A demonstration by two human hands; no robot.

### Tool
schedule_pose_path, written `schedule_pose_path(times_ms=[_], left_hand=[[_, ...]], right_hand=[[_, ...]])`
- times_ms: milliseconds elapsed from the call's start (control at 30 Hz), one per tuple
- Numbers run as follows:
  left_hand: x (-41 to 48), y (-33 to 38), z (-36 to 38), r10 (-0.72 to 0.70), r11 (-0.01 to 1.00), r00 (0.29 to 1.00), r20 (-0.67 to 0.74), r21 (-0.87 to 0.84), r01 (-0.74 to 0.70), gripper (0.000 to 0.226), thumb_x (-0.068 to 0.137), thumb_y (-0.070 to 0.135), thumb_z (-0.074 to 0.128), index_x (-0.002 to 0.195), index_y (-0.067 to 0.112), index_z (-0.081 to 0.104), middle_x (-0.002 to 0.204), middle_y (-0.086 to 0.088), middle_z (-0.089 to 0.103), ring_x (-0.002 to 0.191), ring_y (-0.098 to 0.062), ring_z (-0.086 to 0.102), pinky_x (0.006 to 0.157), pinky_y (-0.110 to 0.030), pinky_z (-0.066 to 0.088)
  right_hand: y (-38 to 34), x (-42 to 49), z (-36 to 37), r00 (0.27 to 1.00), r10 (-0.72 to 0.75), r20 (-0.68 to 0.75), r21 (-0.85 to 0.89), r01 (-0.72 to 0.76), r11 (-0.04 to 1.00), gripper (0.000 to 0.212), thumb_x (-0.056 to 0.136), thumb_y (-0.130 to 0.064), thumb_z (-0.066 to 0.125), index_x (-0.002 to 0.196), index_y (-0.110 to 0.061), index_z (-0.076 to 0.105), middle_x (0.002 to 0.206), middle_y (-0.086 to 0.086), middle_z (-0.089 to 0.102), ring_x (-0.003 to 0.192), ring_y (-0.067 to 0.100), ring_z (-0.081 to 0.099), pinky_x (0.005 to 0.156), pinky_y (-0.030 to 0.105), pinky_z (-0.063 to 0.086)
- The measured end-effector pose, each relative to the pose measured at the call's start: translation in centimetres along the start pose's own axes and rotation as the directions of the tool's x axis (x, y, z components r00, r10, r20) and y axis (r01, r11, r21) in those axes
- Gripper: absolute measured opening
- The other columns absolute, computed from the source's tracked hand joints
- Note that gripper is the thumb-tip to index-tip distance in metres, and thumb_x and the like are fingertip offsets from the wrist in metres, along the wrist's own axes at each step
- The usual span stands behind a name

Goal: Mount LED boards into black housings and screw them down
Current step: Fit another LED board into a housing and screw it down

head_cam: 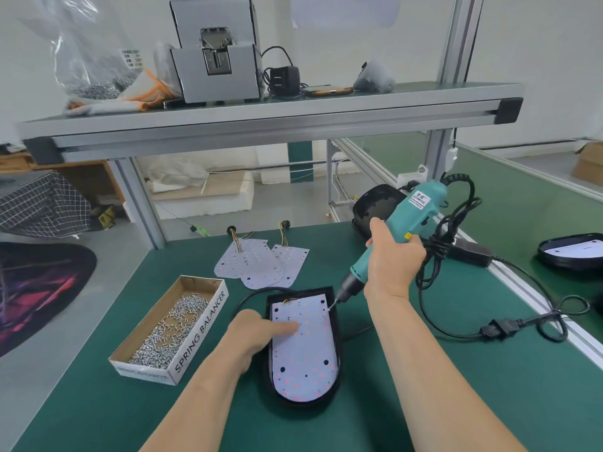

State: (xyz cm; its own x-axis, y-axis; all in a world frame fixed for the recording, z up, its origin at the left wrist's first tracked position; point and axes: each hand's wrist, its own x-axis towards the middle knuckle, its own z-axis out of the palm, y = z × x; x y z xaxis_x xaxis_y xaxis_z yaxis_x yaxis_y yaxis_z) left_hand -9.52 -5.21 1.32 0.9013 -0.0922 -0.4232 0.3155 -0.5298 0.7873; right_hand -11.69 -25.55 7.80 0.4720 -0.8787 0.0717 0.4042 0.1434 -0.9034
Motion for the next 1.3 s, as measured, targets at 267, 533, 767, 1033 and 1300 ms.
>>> schedule_pose_path(times_ms=[267, 533, 767, 1033, 1300], left_hand=[[0.0, 0.9, 1.6, -0.025, 0.992, 0.995, 0.101, -0.119, 0.037, 0.02, 0.079, 0.012, 0.081, 0.098, 0.008, 0.076, 0.091, 0.0, 0.078, 0.087, -0.017, 0.073, 0.067, -0.023, 0.05], [0.1, 0.4, 1.5, -0.034, 0.983, 0.993, 0.115, -0.173, 0.054, 0.024, 0.077, 0.012, 0.083, 0.099, 0.006, 0.076, 0.093, -0.004, 0.079, 0.091, -0.022, 0.074, 0.084, -0.032, 0.055], [0.1, 0.4, 1.5, -0.028, 0.981, 0.993, 0.117, -0.185, 0.05, 0.026, 0.077, 0.011, 0.083, 0.101, 0.004, 0.075, 0.094, -0.006, 0.078, 0.092, -0.025, 0.074, 0.095, -0.038, 0.055], [0.2, 0.4, 1.5, -0.028, 0.976, 0.99, 0.136, -0.209, 0.057, 0.028, 0.076, 0.012, 0.084, 0.102, 0.005, 0.075, 0.093, -0.005, 0.079, 0.091, -0.024, 0.074, 0.087, -0.034, 0.056], [0.3, 0.2, 1.4, -0.017, 0.975, 0.988, 0.156, -0.215, 0.05, 0.029, 0.076, 0.009, 0.083, 0.103, 0.003, 0.075, 0.094, -0.009, 0.078, 0.093, -0.028, 0.074, 0.098, -0.045, 0.055]], right_hand=[[0.7, 0.1, 1.3, 0.97, -0.217, 0.108, -0.173, 0.233, 0.957, 0.026, 0.081, -0.02, 0.073, 0.067, -0.018, 0.052, 0.052, -0.013, 0.05, 0.049, 0.007, 0.045, 0.051, 0.022, 0.044], [2.4, -0.2, 1.4, 0.963, -0.213, 0.164, -0.227, 0.247, 0.942, 0.029, 0.081, -0.018, 0.074, 0.067, -0.017, 0.049, 0.052, -0.012, 0.05, 0.046, 0.005, 0.043, 0.051, 0.024, 0.043], [2.5, -0.4, 1.4, 0.967, -0.184, 0.174, -0.241, 0.223, 0.945, 0.028, 0.082, -0.017, 0.074, 0.068, -0.017, 0.05, 0.051, -0.014, 0.05, 0.046, 0.003, 0.044, 0.05, 0.02, 0.042], [2.6, -0.6, 1.4, 0.97, -0.169, 0.174, -0.271, 0.213, 0.939, 0.025, 0.083, -0.016, 0.072, 0.07, -0.014, 0.051, 0.056, -0.008, 0.05, 0.047, 0.004, 0.044, 0.055, 0.029, 0.046], [2.7, -0.7, 1.9, 0.961, -0.199, 0.193, -0.28, 0.248, 0.927, 0.026, 0.082, -0.016, 0.073, 0.069, -0.014, 0.05, 0.057, -0.008, 0.05, 0.051, 0.008, 0.044, 0.055, 0.032, 0.048]])
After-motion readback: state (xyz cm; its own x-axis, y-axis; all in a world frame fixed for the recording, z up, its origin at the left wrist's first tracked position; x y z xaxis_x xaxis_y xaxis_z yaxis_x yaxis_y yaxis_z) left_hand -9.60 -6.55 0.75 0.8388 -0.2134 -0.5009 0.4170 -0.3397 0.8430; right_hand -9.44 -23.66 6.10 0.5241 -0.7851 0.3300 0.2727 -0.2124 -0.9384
